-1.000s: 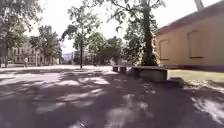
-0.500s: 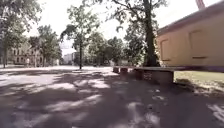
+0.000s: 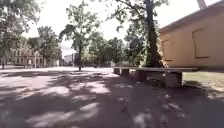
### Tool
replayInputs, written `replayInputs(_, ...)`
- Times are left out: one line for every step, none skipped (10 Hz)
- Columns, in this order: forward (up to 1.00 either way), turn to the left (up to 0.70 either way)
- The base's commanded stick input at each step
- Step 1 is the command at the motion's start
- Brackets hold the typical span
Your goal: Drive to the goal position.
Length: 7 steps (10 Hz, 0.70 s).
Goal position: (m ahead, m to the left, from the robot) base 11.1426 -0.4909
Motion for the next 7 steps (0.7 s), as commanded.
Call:
replayInputs(0.85, 0.00)
replayInputs(0.85, 0.00)
replayInputs(0.85, 0.00)
replayInputs(0.85, 0.00)
replayInputs(0.85, 0.00)
replayInputs(0.85, 0.00)
replayInputs(0.85, 0.00)
